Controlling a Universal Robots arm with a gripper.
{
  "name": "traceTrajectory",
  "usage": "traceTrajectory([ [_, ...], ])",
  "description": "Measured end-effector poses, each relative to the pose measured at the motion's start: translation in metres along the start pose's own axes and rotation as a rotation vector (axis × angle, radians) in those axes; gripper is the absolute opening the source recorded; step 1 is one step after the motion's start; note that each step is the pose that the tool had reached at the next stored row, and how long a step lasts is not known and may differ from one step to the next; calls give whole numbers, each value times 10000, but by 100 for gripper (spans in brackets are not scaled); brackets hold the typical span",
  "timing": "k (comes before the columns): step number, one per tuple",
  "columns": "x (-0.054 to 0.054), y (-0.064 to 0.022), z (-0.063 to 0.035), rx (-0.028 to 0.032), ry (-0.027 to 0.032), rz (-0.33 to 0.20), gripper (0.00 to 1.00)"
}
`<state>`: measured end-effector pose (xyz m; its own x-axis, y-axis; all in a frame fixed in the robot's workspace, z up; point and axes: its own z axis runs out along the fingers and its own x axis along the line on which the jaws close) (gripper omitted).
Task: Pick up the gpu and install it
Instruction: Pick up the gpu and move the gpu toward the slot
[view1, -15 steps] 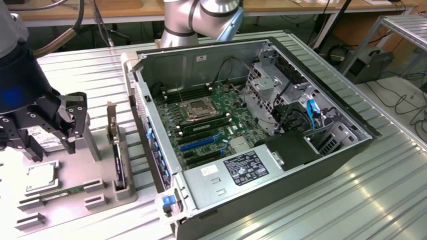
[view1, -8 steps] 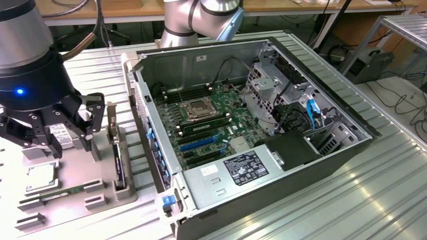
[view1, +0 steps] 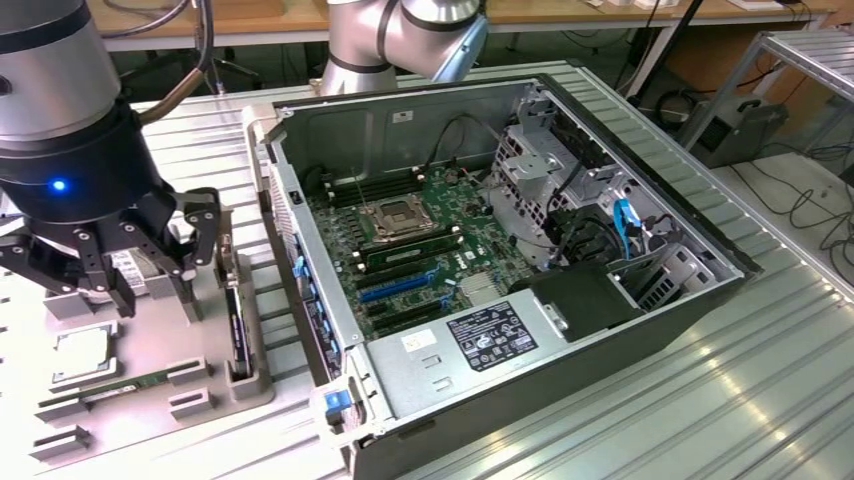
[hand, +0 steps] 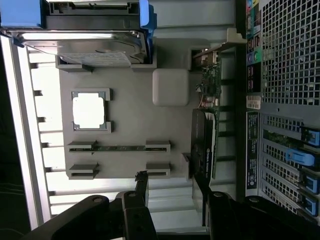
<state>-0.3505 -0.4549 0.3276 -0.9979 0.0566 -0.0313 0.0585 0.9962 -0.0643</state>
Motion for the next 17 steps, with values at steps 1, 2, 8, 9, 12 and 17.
traceTrajectory([
  [1, -5, 0, 1, 5, 2, -1, 48],
  [2, -8, 1, 4, 7, 1, -1, 48],
  [8, -25, 3, 22, 25, 0, -2, 48],
  [9, -27, 3, 24, 28, 0, -2, 48],
  [12, -32, 4, 32, 37, 0, -2, 48],
  [17, -44, 5, 46, 55, -1, -3, 48],
])
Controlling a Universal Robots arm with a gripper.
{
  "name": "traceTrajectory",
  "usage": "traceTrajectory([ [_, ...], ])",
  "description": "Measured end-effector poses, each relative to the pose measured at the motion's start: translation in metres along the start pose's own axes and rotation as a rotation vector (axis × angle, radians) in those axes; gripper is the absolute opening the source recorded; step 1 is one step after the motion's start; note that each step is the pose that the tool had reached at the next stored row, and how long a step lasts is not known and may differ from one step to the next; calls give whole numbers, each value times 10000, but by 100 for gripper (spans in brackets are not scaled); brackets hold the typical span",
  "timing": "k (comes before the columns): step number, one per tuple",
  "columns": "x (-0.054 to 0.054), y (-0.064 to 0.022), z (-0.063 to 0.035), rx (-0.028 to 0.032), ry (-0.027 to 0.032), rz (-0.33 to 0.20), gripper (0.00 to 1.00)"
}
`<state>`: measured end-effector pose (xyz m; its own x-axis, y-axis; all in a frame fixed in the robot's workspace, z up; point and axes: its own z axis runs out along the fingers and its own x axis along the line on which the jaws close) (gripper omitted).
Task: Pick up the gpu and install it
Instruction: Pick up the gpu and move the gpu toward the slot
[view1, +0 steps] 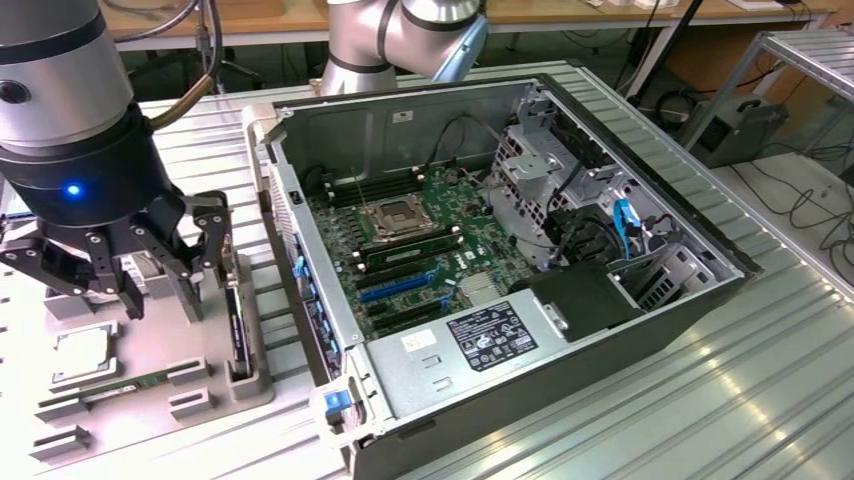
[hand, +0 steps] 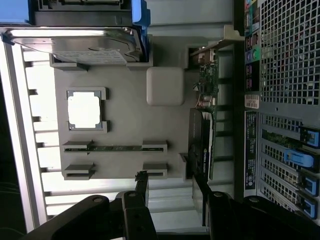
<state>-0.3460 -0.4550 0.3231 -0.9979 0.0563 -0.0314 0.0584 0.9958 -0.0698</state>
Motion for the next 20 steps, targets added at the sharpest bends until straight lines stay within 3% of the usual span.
traceTrajectory([
  [20, -56, 7, 52, 65, -4, -2, 48],
])
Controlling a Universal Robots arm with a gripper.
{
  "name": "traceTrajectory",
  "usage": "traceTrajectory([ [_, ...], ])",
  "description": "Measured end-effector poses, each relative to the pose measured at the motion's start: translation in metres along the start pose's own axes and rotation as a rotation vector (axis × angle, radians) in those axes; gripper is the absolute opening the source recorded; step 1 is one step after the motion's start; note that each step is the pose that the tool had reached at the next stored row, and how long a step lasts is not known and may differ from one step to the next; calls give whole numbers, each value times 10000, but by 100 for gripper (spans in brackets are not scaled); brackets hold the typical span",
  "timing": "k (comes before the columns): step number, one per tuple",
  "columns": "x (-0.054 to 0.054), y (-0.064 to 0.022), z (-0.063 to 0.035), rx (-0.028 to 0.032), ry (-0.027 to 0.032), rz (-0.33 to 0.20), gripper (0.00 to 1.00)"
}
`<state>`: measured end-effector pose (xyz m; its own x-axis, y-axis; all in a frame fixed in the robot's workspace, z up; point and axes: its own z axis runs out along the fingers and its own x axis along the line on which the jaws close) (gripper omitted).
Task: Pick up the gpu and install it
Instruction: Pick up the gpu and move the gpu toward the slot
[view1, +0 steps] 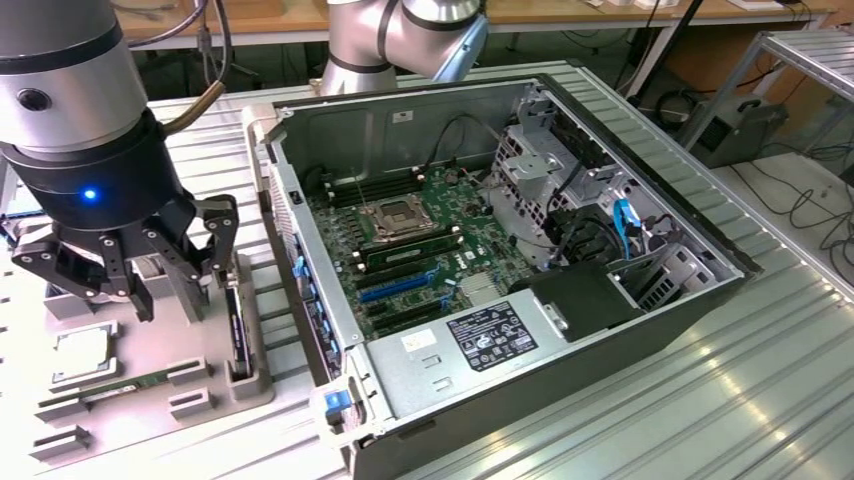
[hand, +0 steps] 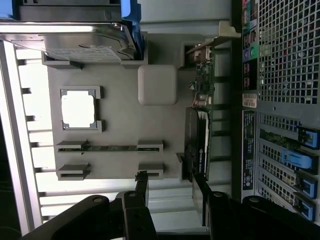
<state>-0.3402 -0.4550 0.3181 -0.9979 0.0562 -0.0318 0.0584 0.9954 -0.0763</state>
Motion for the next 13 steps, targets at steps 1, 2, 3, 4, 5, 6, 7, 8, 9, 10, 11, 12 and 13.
traceTrajectory([
  [1, -3, 0, 2, 4, 0, 0, 48],
  [2, -5, 1, 5, 7, 0, 0, 48],
  [3, -8, 1, 7, 11, 0, 0, 48],
  [4, -11, 1, 10, 14, -1, -1, 48],
  [5, -13, 2, 12, 18, -1, -1, 48],
  [6, -15, 2, 14, 21, -1, -1, 48],
  [7, -18, 2, 16, 25, -1, -1, 48],
  [8, -21, 3, 19, 28, -2, -1, 48],
  [9, -23, 3, 21, 31, -2, -1, 48],
  [10, -25, 3, 23, 35, -2, -1, 48],
  [11, -28, 4, 25, 38, -2, -1, 48],
  [12, -31, 4, 28, 41, -3, -1, 48],
  [13, -33, 4, 30, 45, -2, -1, 48],
])
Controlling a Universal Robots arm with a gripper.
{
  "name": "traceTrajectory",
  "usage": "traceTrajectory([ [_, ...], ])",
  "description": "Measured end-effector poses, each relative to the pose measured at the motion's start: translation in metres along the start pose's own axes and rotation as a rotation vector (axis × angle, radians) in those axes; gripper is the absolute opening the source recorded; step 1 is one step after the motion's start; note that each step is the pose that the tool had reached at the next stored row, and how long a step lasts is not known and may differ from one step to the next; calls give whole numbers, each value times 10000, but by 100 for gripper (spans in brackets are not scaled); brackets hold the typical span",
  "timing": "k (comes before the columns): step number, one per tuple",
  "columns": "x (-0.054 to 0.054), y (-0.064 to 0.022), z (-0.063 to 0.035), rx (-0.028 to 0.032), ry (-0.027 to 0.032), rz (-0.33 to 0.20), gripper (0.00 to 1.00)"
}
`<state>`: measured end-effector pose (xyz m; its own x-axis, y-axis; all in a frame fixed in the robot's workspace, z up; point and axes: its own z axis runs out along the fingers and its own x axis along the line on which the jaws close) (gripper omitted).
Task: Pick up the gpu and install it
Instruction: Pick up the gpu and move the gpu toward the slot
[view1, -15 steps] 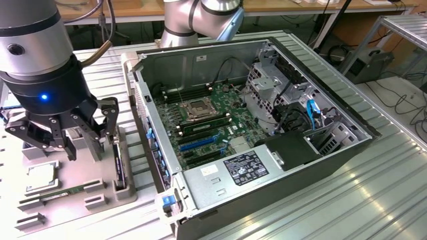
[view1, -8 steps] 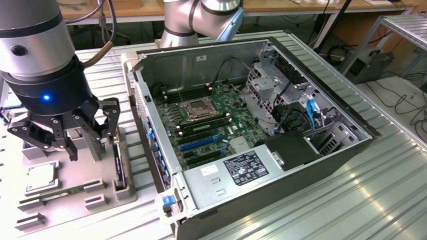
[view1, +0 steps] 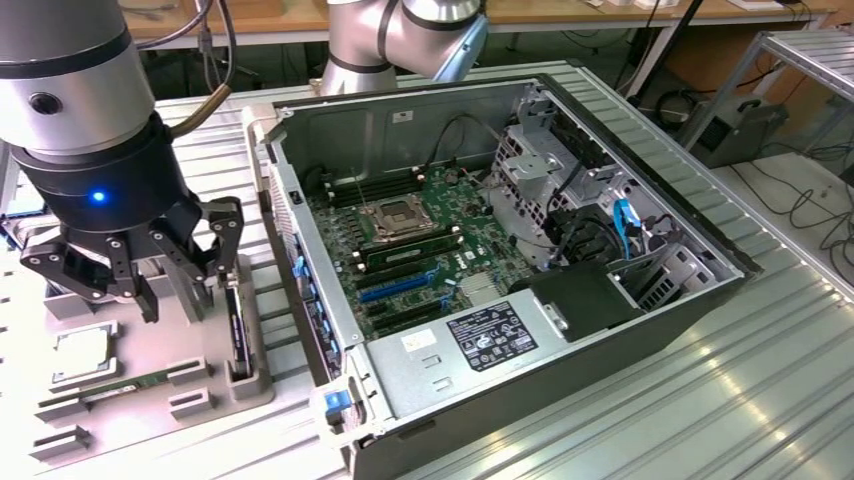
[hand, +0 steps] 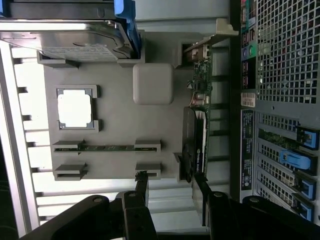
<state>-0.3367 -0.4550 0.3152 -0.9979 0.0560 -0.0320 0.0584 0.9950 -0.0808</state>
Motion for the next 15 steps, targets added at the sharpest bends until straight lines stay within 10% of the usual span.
traceTrajectory([
  [15, -51, 6, 41, 40, -3, -2, 48],
])
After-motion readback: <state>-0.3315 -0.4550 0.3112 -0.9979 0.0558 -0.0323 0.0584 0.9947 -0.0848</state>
